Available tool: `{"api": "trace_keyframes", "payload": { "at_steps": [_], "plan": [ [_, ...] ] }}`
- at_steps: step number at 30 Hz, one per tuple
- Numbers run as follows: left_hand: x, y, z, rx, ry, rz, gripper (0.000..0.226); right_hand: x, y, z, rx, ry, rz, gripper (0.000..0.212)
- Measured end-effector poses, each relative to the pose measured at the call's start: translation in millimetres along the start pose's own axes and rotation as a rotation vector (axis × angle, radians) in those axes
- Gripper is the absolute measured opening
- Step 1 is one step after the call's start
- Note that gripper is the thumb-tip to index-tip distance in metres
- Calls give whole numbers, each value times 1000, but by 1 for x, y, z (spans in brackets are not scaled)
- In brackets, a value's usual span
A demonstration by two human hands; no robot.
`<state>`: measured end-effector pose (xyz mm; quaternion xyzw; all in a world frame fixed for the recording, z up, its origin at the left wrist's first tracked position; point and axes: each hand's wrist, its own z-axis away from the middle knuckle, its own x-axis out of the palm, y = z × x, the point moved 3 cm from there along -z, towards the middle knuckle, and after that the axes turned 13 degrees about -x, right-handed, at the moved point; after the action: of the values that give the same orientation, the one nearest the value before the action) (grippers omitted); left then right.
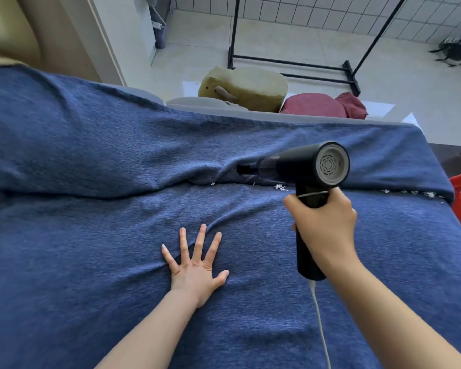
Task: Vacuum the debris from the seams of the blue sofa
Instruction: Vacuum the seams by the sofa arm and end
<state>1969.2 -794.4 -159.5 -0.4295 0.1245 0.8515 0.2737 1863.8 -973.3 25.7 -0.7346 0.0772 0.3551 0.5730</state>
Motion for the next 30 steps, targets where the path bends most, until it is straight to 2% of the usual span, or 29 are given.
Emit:
{"api": "trace_keyframes", "payload": {
  "at_steps": [13, 20, 23, 27, 30],
  "plan": [
    [0, 1, 1, -23, 25, -14, 84, -5, -5, 15, -44, -63, -18, 28],
    [1, 3, -1, -34, 81, -14, 82, 22, 0, 31, -28, -160, -63, 19],
    [4, 0, 3, -22, 194, -6, 82, 12, 5, 31, -40, -147, -65, 20],
    [3, 8, 3, -71, 191, 18, 78, -17, 18, 25, -34, -127, -57, 20],
    [-5, 31, -3, -60, 250, 35, 73, -38, 30, 19, -25, -117, -37, 21]
  ]
}}
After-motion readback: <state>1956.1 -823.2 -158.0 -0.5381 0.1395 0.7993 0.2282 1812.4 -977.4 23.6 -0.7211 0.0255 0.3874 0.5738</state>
